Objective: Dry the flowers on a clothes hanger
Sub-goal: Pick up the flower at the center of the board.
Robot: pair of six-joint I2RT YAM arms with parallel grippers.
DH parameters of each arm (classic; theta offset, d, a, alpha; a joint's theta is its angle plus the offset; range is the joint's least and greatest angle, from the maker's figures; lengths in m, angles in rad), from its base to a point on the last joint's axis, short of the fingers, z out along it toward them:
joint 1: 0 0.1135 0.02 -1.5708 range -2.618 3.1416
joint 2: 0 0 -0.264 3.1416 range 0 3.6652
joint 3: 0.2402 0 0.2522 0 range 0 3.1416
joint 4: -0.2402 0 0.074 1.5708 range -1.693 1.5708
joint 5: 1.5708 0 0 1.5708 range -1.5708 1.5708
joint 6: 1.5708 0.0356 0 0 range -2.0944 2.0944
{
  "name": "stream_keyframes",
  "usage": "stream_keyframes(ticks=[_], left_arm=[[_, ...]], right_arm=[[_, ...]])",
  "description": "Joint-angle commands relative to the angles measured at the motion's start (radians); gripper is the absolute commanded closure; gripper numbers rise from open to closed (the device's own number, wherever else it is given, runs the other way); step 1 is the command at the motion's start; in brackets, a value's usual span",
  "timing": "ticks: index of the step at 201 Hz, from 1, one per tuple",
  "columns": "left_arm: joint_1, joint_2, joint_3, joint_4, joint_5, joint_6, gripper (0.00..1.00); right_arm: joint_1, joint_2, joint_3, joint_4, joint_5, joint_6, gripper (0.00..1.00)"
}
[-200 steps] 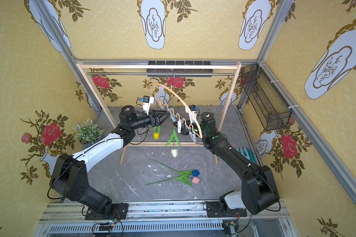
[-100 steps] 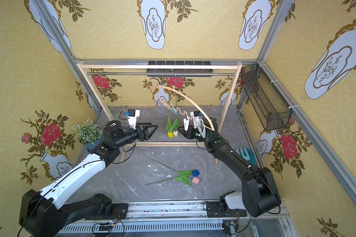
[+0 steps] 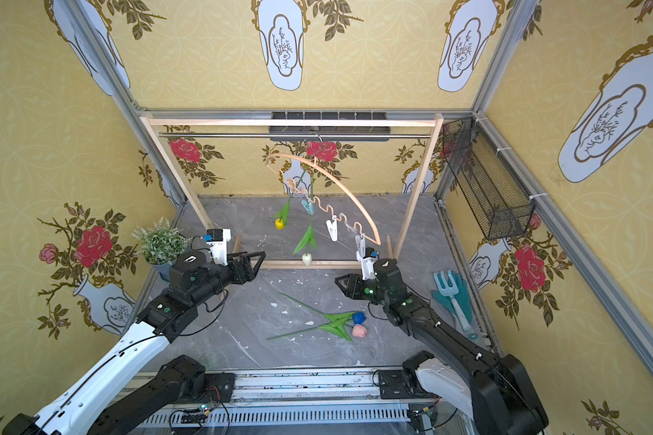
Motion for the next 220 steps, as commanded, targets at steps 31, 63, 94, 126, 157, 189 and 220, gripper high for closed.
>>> stream_keyframes(ticks=[31,63,94,126,157,189,220], left_arm=[[-0.071,0.133,-0.024,-0.019,-0.035,-0.077,0.38],[-0.116,0.153,-0.053,-0.019,-0.077,-0.135,0.41],[-0.116,0.107,-0.092,-0.039,-0.135,-0.174,0.43],[-0.115,0.051,-0.121,-0.050,-0.179,-0.197,0.42],[-0.115,-0.005,-0.158,-0.066,-0.229,-0.236,0.42],[-0.115,-0.020,-0.169,-0.086,-0.243,-0.246,0.42],[-0.115,0.000,-0.170,-0.083,-0.235,-0.246,0.42]], right_arm=[[0.386,0.066,0.015,-0.133,0.408,0.047,0.55],[0.560,0.295,0.135,-0.181,0.496,0.032,0.55],[0.684,0.557,0.370,-0.361,0.554,-0.052,0.54],[0.731,0.748,0.546,-0.515,0.596,-0.124,0.53],[0.713,0.777,0.587,-0.548,0.553,-0.177,0.51],[0.679,0.720,0.569,-0.552,0.474,-0.201,0.48],[0.648,0.685,0.539,-0.561,0.432,-0.197,0.49]])
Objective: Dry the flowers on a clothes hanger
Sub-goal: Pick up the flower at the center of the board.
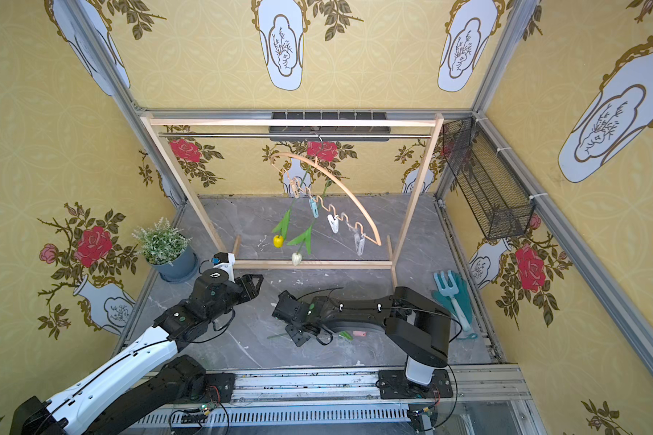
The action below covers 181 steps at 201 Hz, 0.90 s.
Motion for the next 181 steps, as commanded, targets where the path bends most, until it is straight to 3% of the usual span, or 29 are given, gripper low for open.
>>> stream_keyframes(ticks=[1,93,143,181], left_arm=[[0.001,0.012,-0.006,0.005,-0.007,-0.009,0.42],[0.001,0.019,-0.010,0.036,0.000,-0.010,0.45],[0.001,0.020,-0.019,0.053,-0.004,-0.021,0.47],[0.001,0.019,-0.013,0.053,-0.008,-0.017,0.48]], right_arm=[[-0.016,-0.016,-0.019,-0.026,-0.044,-0.014,0.49],[-0.046,0.027,-0.039,-0.028,0.007,-0.043,0.57],[-0.047,0.028,-0.026,0.000,0.029,-0.090,0.79],[-0.053,0.037,-0.001,0.021,0.056,-0.143,0.87]])
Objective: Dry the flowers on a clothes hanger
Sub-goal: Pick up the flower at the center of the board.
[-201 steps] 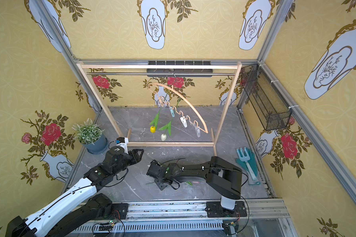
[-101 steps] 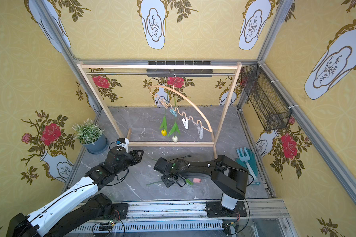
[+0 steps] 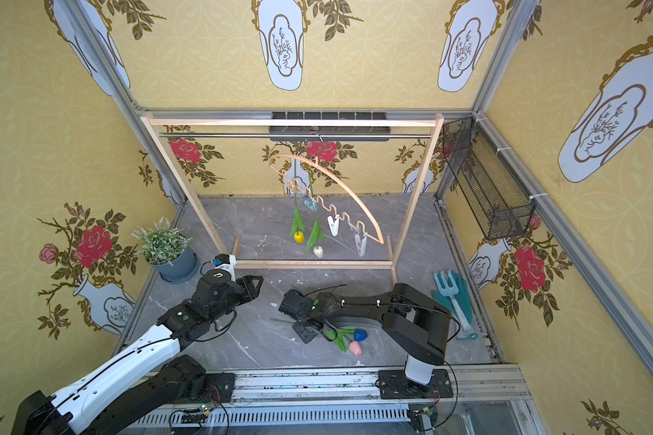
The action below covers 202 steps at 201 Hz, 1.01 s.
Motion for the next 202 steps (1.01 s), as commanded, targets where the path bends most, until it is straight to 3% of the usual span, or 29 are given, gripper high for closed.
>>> stream_keyframes(ticks=[1,54,97,150,202], left_arm=[[0.001,-0.001,0.003,0.030,-0.007,0.006,0.48],[0.001,-0.005,0.006,0.030,-0.007,0.002,0.49],[-0.001,-0.021,-0.001,0.049,0.028,0.001,0.48],[-0.021,0.014,-0.022,0.280,0.280,0.000,0.46],[-0.080,0.112,-0.002,0.392,0.382,0.024,0.46]], right_arm=[[-0.003,0.008,0.019,0.021,0.034,-0.042,0.87],[-0.008,-0.002,0.058,0.064,0.034,-0.116,1.00],[-0.043,-0.088,0.042,0.136,0.057,-0.113,1.00],[-0.105,-0.294,-0.056,0.304,0.031,0.002,1.00],[-0.103,-0.387,-0.128,0.426,-0.005,0.080,1.00]])
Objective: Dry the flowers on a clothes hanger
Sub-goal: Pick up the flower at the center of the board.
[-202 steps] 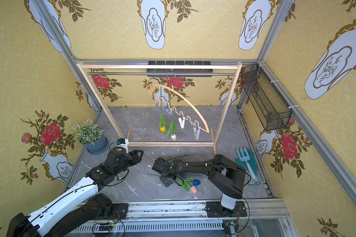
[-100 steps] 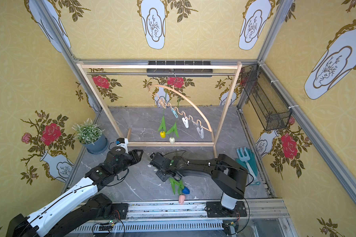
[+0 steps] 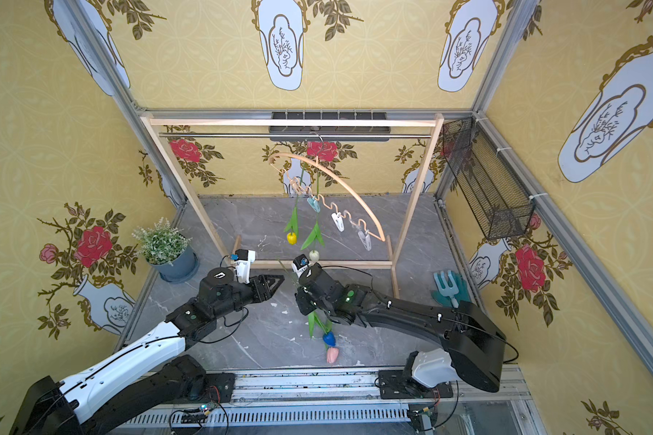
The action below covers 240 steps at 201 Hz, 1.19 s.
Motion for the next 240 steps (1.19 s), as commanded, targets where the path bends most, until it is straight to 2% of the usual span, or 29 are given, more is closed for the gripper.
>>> stream_keyframes(ticks=[1,73,125,155,172,189,202,240], left_arm=[[-0.009,0.039,0.010,0.096,0.074,0.019,0.46],[-0.010,0.074,0.003,0.157,0.068,-0.003,0.62],[-0.010,0.119,0.024,0.171,0.079,-0.003,0.80],[-0.010,0.119,0.034,0.167,0.076,-0.004,1.00],[-0.010,0.118,0.051,0.158,0.080,-0.006,1.00],[-0.009,0.120,0.063,0.167,0.096,-0.008,1.00],[-0.009,0.123,0.071,0.173,0.111,-0.009,1.00],[-0.009,0.150,0.099,0.193,0.220,0.000,1.00]], right_arm=[[0.001,-0.026,-0.020,0.108,-0.020,0.049,1.00],[0.016,-0.054,-0.041,0.168,-0.097,0.061,1.00],[0.020,-0.071,-0.059,0.196,-0.098,0.082,1.00],[0.020,-0.103,-0.090,0.215,-0.099,0.107,1.00],[0.015,-0.127,-0.109,0.217,-0.099,0.129,1.00],[0.013,-0.159,-0.137,0.218,-0.104,0.155,0.81],[0.006,-0.193,-0.167,0.222,-0.117,0.180,0.60],[-0.059,-0.334,-0.304,0.313,-0.248,0.272,0.51]])
